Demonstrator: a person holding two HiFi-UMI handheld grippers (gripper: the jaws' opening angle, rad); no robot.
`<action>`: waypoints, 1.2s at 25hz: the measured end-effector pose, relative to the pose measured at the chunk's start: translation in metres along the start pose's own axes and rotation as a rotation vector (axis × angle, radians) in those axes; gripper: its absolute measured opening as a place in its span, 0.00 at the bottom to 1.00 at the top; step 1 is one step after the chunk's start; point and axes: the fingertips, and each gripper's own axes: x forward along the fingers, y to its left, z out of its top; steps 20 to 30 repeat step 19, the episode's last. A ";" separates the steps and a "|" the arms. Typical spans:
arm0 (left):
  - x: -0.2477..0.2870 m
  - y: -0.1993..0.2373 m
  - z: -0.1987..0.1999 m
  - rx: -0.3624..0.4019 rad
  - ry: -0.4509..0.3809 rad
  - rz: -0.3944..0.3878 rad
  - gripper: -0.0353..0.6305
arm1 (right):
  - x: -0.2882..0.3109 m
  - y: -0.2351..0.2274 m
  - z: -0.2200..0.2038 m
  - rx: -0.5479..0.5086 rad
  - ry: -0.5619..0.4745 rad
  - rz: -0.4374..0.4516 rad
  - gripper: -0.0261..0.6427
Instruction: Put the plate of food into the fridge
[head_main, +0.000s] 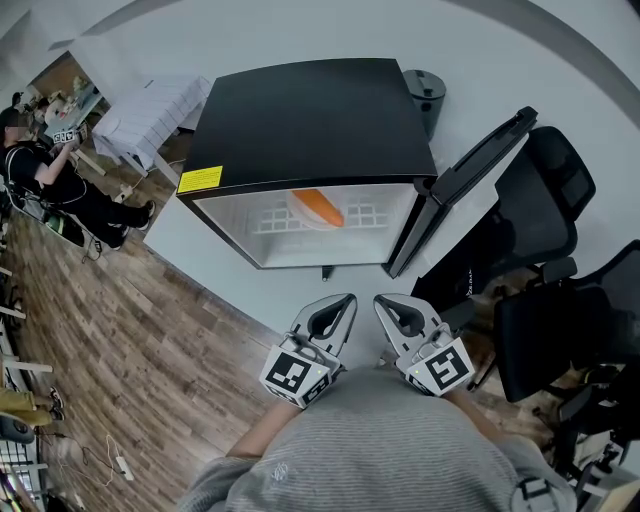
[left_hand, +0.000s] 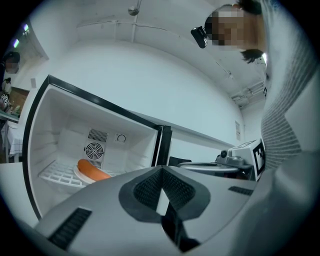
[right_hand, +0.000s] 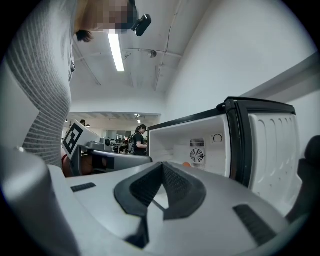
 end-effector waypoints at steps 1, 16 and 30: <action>0.000 0.000 0.000 -0.002 0.000 0.001 0.07 | 0.000 0.000 0.000 -0.001 0.000 -0.001 0.06; -0.001 -0.004 -0.002 -0.010 0.006 -0.016 0.07 | -0.006 0.001 -0.002 0.001 0.007 -0.021 0.06; -0.001 -0.005 -0.002 -0.015 0.011 -0.018 0.07 | -0.007 0.002 -0.001 0.003 0.010 -0.024 0.06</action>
